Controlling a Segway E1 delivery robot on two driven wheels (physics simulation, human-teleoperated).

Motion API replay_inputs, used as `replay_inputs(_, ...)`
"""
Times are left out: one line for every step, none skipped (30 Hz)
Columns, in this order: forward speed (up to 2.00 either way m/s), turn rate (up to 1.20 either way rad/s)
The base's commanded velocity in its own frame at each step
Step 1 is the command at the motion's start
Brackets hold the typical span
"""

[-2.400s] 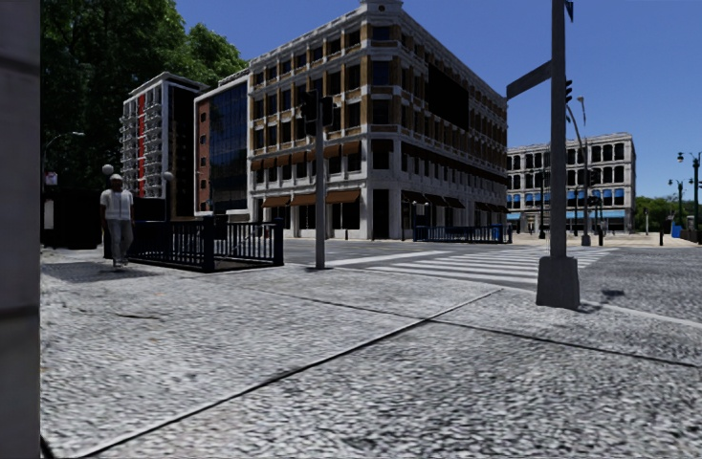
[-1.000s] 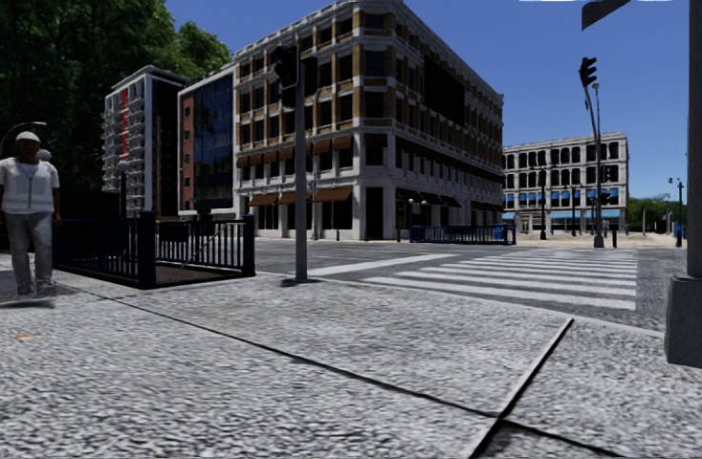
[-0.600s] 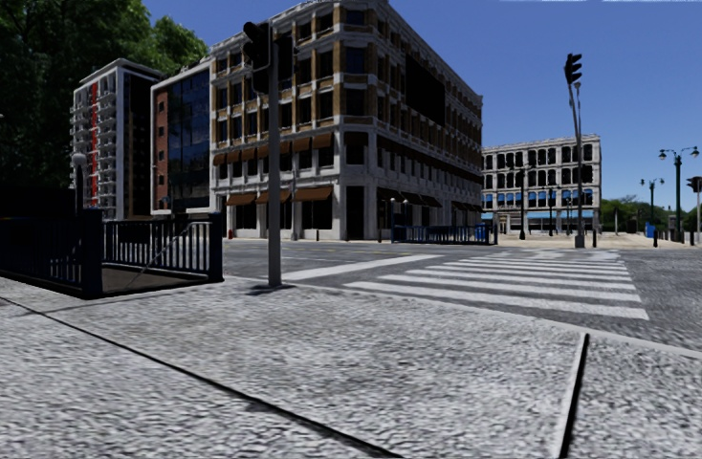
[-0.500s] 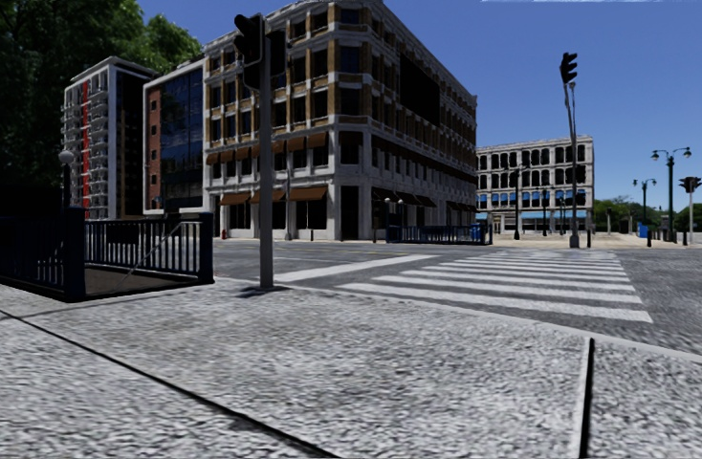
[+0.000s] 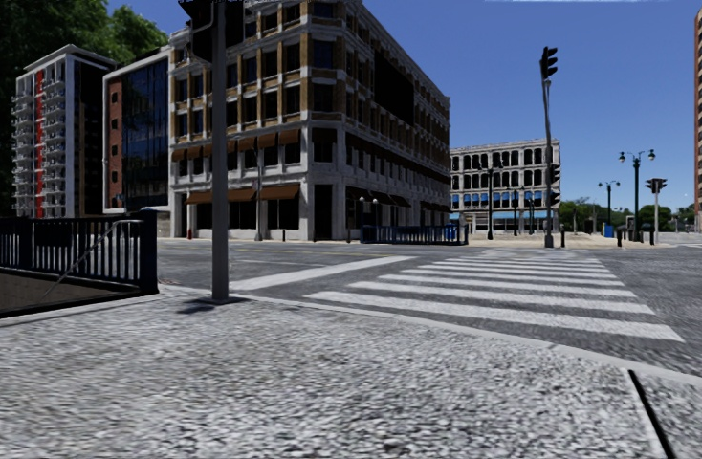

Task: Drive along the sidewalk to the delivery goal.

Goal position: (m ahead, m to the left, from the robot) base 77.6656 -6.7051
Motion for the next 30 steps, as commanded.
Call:
replay_inputs(1.44,-0.28)
replay_inputs(1.44,-0.28)
replay_inputs(1.44,-0.28)
replay_inputs(1.44,-0.28)
replay_inputs(1.44,-0.28)
replay_inputs(1.44,-0.28)
replay_inputs(1.45,-0.28)
replay_inputs(1.47,-0.28)
replay_inputs(1.47,-0.28)
replay_inputs(1.47,-0.28)
replay_inputs(1.47,-0.28)
replay_inputs(1.47,-0.28)
replay_inputs(1.47,-0.28)
replay_inputs(1.47,-0.28)
replay_inputs(1.47,-0.28)
replay_inputs(1.47,-0.28)
replay_inputs(1.47,-0.28)
replay_inputs(1.47,-0.28)
replay_inputs(1.47,-0.28)
replay_inputs(1.47,-0.28)
replay_inputs(1.47,-0.28)
replay_inputs(1.47,-0.28)
replay_inputs(1.47,-0.28)
replay_inputs(1.47,-0.28)
replay_inputs(1.47,-0.28)
replay_inputs(1.47,-0.28)
replay_inputs(1.47,-0.28)
replay_inputs(1.47,-0.28)
replay_inputs(1.47,-0.28)
replay_inputs(1.47,-0.28)
